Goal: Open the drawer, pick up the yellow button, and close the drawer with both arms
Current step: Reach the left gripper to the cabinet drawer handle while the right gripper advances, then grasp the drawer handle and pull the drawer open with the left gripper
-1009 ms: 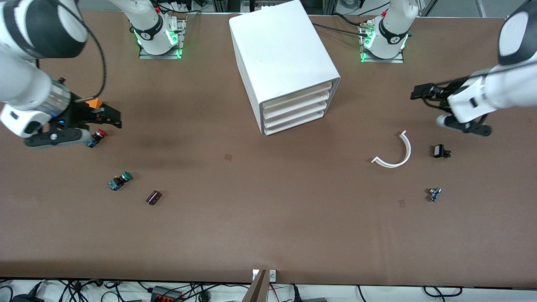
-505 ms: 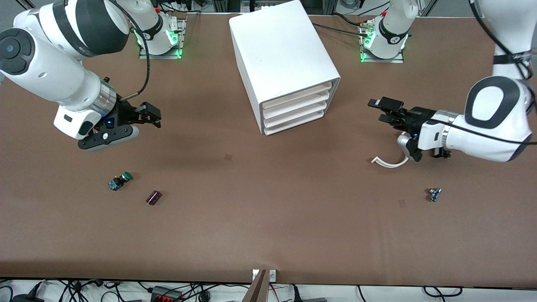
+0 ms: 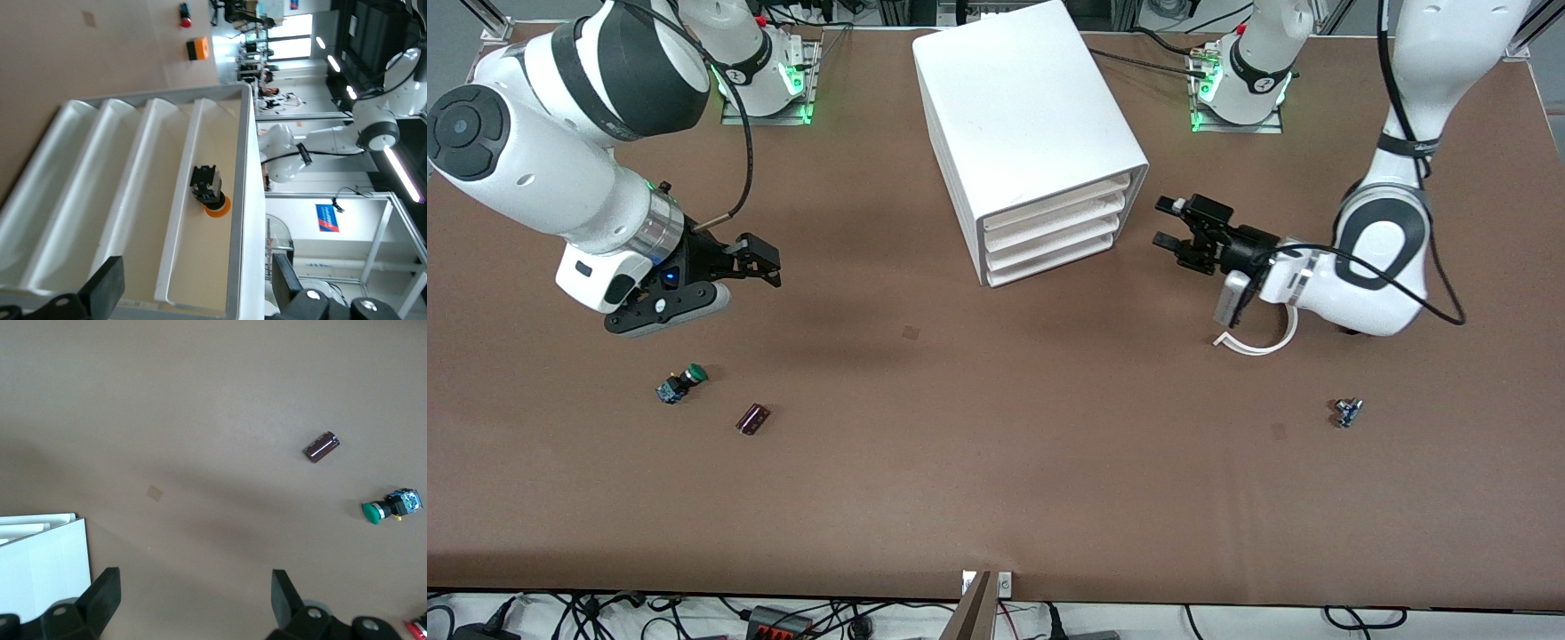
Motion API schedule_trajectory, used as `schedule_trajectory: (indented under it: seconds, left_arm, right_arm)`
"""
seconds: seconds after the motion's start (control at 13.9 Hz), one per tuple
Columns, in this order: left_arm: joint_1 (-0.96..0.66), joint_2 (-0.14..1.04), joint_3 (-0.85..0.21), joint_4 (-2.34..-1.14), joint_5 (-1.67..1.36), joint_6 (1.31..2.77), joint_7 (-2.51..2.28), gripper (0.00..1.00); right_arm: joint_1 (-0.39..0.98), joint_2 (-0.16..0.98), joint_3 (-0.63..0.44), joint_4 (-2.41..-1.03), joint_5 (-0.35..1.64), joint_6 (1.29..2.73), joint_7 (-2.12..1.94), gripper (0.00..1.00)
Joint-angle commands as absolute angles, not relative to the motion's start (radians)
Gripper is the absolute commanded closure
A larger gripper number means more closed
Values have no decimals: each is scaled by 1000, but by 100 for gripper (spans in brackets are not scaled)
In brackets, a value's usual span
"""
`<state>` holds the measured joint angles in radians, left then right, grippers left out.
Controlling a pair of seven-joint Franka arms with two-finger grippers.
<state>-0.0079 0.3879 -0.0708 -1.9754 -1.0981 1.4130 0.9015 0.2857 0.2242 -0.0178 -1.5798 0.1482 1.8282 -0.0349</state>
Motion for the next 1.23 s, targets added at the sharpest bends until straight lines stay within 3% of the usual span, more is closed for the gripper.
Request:
schedule_trajectory:
  seconds: [0.0, 0.22, 0.86, 1.01, 1.15]
  left_arm:
    - [-8, 402, -133, -2023, -1134, 1433, 940, 18]
    - [-9, 442, -166, -2022, -1147, 1442, 942, 24]
    - [-32, 449, -215, -2063, -1202, 1529, 943, 25]
    - [-57, 466, -215, -2069, -1241, 1534, 994, 29]
    - [-57, 474, -216, -2080, -1241, 1539, 1017, 39]
  right_arm:
    - [293, 232, -25, -1560, 164, 1824, -43, 0]
    - [298, 232, -25, -1562, 155, 1821, -41, 0]
    - [337, 232, -25, -1555, 164, 1836, -35, 0]
    - [354, 239, -25, -1554, 166, 1856, 1, 0]
    - [367, 245, -23, -1549, 167, 1870, 9, 0]
